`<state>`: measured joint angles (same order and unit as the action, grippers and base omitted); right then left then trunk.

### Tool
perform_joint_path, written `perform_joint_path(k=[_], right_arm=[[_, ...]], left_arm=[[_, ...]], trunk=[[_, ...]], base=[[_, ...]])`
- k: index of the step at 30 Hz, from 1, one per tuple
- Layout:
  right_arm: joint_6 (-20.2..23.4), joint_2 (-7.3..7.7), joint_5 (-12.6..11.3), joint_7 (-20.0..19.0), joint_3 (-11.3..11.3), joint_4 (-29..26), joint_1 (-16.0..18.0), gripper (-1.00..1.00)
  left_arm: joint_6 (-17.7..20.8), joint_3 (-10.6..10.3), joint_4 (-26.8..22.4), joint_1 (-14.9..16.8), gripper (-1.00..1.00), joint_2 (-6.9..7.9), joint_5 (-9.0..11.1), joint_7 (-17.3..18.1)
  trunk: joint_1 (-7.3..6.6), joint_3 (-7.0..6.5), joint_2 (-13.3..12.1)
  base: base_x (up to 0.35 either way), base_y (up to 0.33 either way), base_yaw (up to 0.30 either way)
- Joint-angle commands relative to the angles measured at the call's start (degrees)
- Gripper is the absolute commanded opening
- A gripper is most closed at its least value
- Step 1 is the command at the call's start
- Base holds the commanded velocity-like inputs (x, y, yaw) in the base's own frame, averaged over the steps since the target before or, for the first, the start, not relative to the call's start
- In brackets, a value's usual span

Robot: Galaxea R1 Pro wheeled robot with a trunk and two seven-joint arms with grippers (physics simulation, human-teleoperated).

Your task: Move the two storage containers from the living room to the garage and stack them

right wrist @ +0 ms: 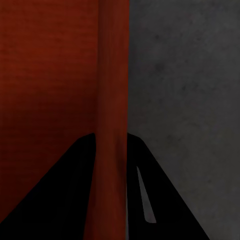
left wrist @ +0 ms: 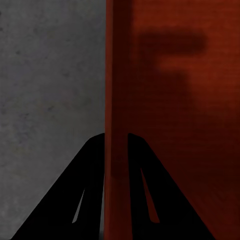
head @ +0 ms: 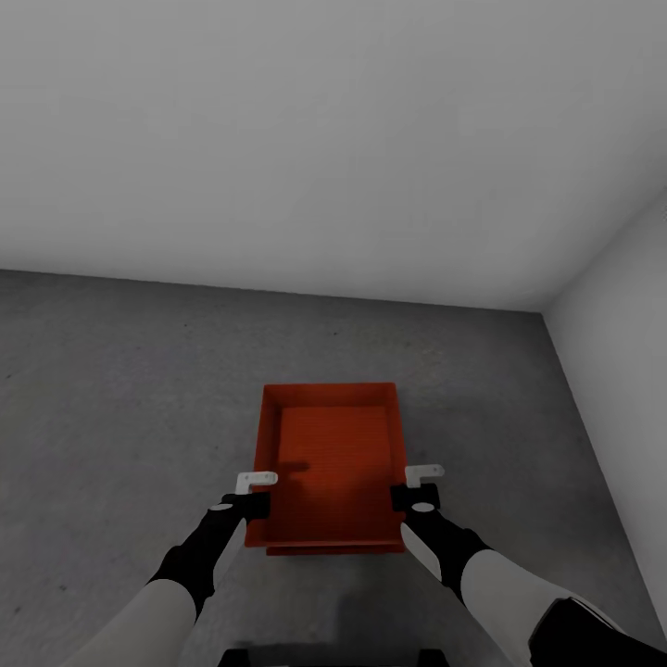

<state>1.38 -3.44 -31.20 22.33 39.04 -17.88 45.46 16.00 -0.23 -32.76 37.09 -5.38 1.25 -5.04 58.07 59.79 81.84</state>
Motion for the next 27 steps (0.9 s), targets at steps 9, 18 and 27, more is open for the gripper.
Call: perform_joint_path(k=[9, 18, 27], right_arm=[[0.72, 0.02, -1.32, 0.78, 1.04, 2.59, 0.07, -1.00], [0.72, 0.02, -1.32, 0.75, 1.04, 2.59, 0.07, -1.00], [0.72, 0.02, -1.32, 0.77, 1.04, 2.59, 0.07, -1.00]], left_arm=[[0.26, -1.05, -0.20, 0.00, -1.00, 0.02, 0.00, 0.38], [0.26, -1.06, -0.20, 0.00, -1.00, 0.02, -0.02, 0.38], [0.25, -1.02, -0.20, 0.00, -1.00, 0.08, -0.02, 0.38]], trunk=[[0.22, 0.21, 0.44], [0.22, 0.21, 0.44], [0.22, 0.21, 0.44]], base=[[0.000, 0.000, 0.000], [0.000, 0.000, 0.000], [0.000, 0.000, 0.000]])
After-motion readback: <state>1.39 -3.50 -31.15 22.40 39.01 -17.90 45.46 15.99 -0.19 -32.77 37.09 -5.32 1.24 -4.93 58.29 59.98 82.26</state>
